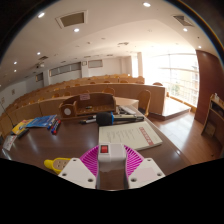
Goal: Unplug charger
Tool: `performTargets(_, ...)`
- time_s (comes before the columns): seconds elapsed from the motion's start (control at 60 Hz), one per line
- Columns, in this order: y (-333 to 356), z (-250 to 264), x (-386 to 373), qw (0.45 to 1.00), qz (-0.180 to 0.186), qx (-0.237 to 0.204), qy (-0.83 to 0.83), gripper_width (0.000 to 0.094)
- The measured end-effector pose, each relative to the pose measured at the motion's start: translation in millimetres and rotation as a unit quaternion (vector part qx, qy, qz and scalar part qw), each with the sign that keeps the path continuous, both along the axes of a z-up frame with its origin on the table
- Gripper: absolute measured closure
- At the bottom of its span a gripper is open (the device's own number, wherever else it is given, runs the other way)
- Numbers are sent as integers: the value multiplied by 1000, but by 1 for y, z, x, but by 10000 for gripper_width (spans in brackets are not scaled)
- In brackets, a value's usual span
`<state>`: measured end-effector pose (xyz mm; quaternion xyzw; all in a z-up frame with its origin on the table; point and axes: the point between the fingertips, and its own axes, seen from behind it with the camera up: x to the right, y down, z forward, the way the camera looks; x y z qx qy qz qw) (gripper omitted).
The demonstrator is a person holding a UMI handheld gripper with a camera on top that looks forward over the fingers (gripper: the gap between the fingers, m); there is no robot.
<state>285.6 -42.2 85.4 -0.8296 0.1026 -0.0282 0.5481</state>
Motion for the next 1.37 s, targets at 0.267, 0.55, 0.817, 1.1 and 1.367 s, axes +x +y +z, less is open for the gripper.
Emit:
performTargets(0.267,-32,-74,37,996,-31,-77,30,366)
performTargets(0.55,-101,-3,55,995,-60,-66,-54,91)
performTargets(0.817,-231,70,-23,992,-44,-56,-101,88)
performTargets(1.1,-356,89,-100,992,-50,-64,-100,88)
performTargets(1.367,-399,103,-122,991,-52,-58,-107,88)
